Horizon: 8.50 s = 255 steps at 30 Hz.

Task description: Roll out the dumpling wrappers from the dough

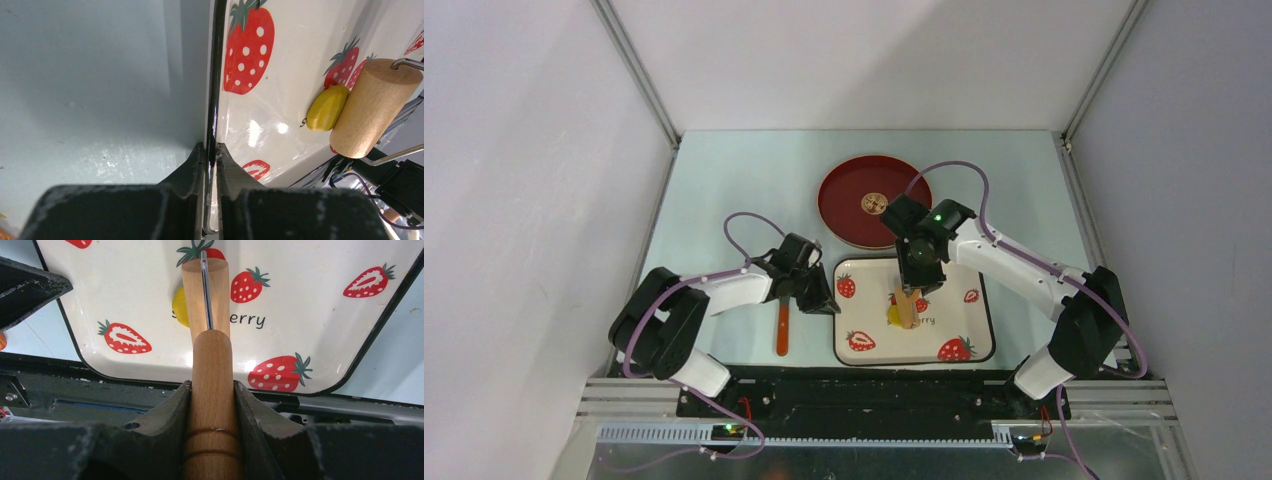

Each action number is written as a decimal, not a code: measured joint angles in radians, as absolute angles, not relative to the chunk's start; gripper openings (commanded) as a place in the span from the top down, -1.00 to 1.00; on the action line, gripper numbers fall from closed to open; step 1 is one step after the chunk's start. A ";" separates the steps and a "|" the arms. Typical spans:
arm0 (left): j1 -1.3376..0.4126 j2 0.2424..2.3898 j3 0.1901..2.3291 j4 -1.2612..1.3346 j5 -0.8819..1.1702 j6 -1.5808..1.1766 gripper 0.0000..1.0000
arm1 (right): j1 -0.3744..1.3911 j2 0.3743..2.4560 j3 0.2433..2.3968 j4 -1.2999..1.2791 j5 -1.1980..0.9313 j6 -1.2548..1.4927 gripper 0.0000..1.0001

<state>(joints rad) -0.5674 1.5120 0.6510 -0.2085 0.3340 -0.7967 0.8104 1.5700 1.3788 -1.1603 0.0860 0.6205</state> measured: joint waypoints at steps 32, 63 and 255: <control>-0.567 1.512 0.651 -0.208 0.334 -0.797 1.00 | 0.810 1.572 1.310 -1.100 0.075 0.609 1.00; -0.574 1.518 0.651 -0.195 0.344 -0.805 1.00 | 0.530 1.255 1.063 -0.941 -0.218 0.590 1.00; -0.574 1.520 0.651 -0.194 0.346 -0.805 1.00 | 0.646 1.412 1.076 -0.839 -0.283 0.590 1.00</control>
